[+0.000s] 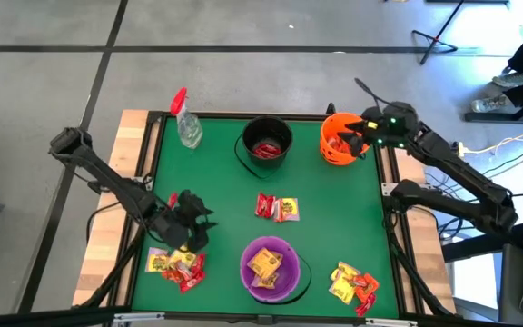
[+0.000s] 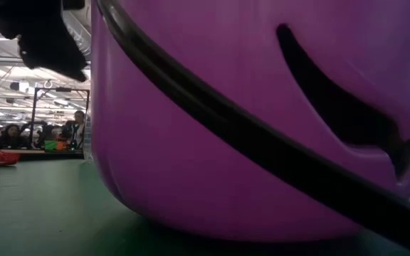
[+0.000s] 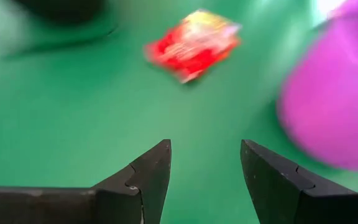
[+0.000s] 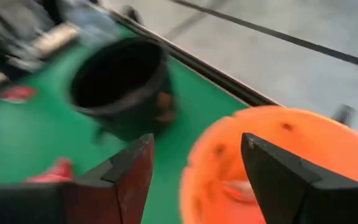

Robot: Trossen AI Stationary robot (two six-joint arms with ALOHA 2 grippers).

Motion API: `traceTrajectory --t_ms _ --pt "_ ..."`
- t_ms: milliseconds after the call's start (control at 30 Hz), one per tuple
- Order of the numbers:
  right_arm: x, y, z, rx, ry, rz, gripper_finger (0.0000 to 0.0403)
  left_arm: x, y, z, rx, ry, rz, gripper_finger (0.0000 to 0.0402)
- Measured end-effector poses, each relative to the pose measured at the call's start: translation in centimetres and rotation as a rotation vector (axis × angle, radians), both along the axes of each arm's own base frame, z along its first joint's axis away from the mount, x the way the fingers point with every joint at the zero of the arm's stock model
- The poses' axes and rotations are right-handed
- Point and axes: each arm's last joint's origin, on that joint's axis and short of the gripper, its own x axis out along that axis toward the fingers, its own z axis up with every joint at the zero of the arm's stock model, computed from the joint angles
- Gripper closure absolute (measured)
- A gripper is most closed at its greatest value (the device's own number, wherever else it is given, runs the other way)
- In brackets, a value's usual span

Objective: Organize candy in baskets
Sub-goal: Put the red candy pack into the black bucket

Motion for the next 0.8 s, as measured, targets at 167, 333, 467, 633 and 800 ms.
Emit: traceTrajectory --t_ms 167,333,467,633,800 --pt "0.4 2.1 2.2 0.028 -0.246 0.187 0.0162 -1.6 2.1 2.4 -0.030 0.253 0.220 0.0231" --pt "1.1 4.8 4.3 0.026 -0.423 0.377 0.0162 -2.2 3.3 3.2 -0.069 0.378 0.314 0.0238" --pt "2.0 7.0 4.7 0.018 -0.459 0.462 0.0162 -2.3 3.8 2.3 -0.090 0.418 0.347 0.0238" --pt "3.6 9.6 4.3 -0.011 -0.430 0.480 0.0162 -2.8 4.0 1.0 -0.093 0.465 0.378 0.0238" --pt "5.9 12.1 3.5 -0.068 -0.385 0.530 0.0162 -3.5 4.2 -0.4 -0.115 0.504 0.430 0.0238"
